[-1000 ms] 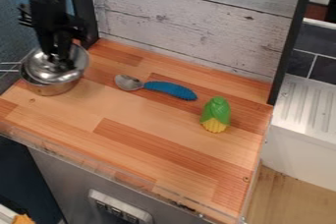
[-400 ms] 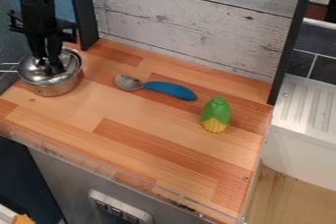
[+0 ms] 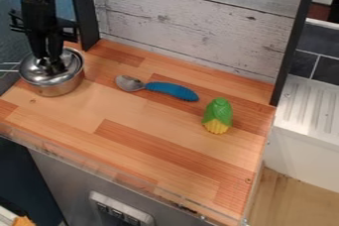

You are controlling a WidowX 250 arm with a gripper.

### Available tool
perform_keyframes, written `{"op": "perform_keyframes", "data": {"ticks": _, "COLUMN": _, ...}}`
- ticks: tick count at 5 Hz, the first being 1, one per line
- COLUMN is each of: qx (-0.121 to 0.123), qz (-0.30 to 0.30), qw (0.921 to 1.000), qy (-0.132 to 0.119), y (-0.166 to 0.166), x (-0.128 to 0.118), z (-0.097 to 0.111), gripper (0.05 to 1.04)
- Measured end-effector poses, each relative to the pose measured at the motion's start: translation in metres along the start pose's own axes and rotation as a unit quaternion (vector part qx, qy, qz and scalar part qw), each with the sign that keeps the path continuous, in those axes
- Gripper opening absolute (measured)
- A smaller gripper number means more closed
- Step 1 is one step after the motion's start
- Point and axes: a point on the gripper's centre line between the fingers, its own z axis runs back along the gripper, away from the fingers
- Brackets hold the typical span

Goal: Put the lid on the silver pot

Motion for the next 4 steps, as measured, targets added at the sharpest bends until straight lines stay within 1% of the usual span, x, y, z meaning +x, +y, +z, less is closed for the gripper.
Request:
{"op": "perform_keyframes", "data": {"ticks": 1, "qx": 0.008, "qz": -0.008, "qw": 0.9999, "qy": -0.006, "y": 0.0002, "x": 0.0017, "z": -0.0011, "gripper": 0.642}}
{"op": "perform_keyframes", "data": {"ticks": 2, "qx": 0.018, "qz": -0.005, "qw": 0.9998, "qy": -0.006, "y": -0.0037, "x": 0.0035, "z": -0.0032, "gripper": 0.939}}
{"op": "perform_keyframes", "data": {"ticks": 3, "qx": 0.025, "qz": -0.006, "qw": 0.9997, "qy": -0.003, "y": -0.0058, "x": 0.0062, "z": -0.0046, "gripper": 1.012}}
{"op": "perform_keyframes", "data": {"ticks": 4, "qx": 0.028, "qz": -0.007, "qw": 0.9996, "qy": -0.001, "y": -0.0058, "x": 0.0105, "z": -0.0018, "gripper": 1.007}}
